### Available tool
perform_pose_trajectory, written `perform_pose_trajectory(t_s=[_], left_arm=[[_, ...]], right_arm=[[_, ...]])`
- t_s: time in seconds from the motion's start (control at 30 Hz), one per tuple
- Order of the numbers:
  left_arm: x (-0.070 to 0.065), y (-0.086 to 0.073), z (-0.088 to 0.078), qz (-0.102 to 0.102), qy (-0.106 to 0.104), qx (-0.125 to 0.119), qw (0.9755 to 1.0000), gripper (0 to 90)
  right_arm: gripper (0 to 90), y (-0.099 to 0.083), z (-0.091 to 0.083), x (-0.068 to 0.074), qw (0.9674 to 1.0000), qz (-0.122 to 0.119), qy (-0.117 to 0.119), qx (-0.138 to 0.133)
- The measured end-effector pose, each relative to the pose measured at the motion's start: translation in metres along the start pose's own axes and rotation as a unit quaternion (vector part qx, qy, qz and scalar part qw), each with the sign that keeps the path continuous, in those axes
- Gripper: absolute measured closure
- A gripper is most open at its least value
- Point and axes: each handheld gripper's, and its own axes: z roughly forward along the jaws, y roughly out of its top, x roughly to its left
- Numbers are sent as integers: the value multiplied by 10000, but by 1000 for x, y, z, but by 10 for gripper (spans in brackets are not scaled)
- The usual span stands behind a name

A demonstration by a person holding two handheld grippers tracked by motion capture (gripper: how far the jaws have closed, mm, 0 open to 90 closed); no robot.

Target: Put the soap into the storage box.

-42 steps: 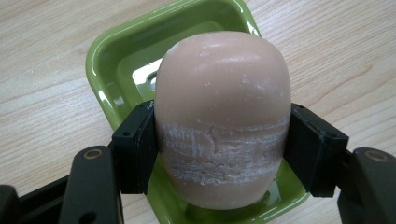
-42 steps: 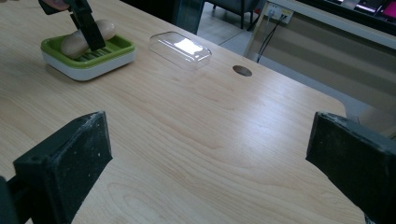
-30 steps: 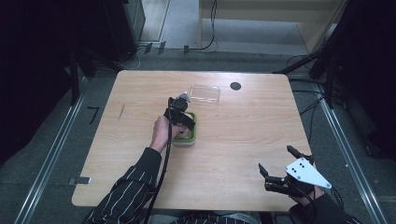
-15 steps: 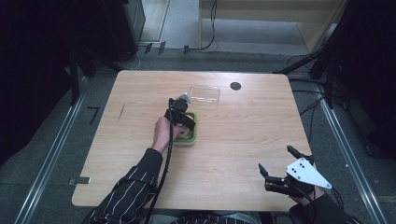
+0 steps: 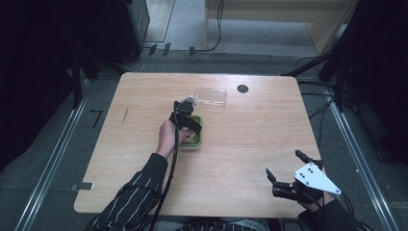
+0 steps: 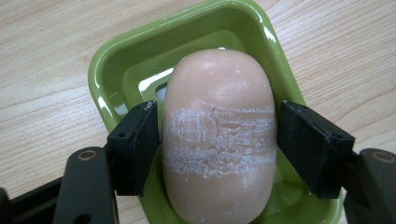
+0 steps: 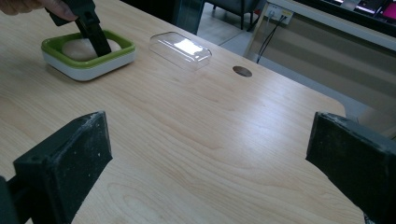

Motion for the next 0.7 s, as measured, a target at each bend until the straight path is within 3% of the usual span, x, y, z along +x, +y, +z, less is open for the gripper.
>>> perform_pose_trajectory(t_s=[0.13, 0.3, 0.7], left_arm=[[0, 0, -4, 43, -13, 43, 10000, 280], [-2, 0, -10, 150, 157, 54, 9997, 219], [-4, -4, -23, 289, 147, 102, 9994, 144]], right_arm=[[0, 0, 0, 0, 10000, -9, 17, 0], [0, 0, 1, 0, 10000, -17, 17, -8], [0, 0, -1, 0, 10000, -9, -13, -16]])
